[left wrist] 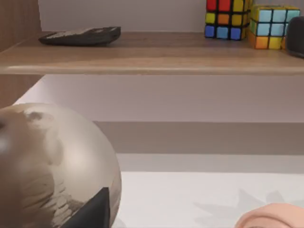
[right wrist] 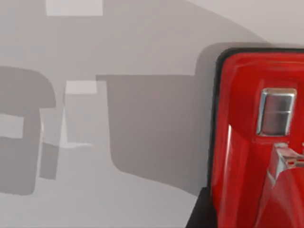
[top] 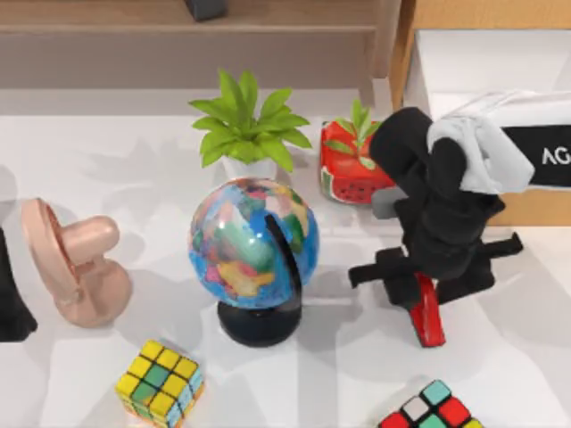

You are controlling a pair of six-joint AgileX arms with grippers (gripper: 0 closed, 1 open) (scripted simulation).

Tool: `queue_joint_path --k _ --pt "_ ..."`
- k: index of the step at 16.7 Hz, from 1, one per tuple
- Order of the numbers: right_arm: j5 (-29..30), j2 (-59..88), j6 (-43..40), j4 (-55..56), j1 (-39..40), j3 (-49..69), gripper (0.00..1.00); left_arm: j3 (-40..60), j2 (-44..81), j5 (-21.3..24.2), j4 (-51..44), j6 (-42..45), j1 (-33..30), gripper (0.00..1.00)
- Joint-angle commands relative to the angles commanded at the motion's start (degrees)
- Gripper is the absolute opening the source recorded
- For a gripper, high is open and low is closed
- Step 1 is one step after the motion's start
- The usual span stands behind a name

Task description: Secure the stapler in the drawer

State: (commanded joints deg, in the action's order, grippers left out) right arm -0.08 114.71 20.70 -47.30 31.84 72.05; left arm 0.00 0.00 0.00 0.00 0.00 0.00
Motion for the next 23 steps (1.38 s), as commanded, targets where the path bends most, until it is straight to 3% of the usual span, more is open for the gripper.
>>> queue_joint_path --k 23 --pt "0.81 -6.61 -0.87 -7.67 -1.15 7.89 0.0 0.0 0.0 0.0 0.0 0.0 0.0 1.0"
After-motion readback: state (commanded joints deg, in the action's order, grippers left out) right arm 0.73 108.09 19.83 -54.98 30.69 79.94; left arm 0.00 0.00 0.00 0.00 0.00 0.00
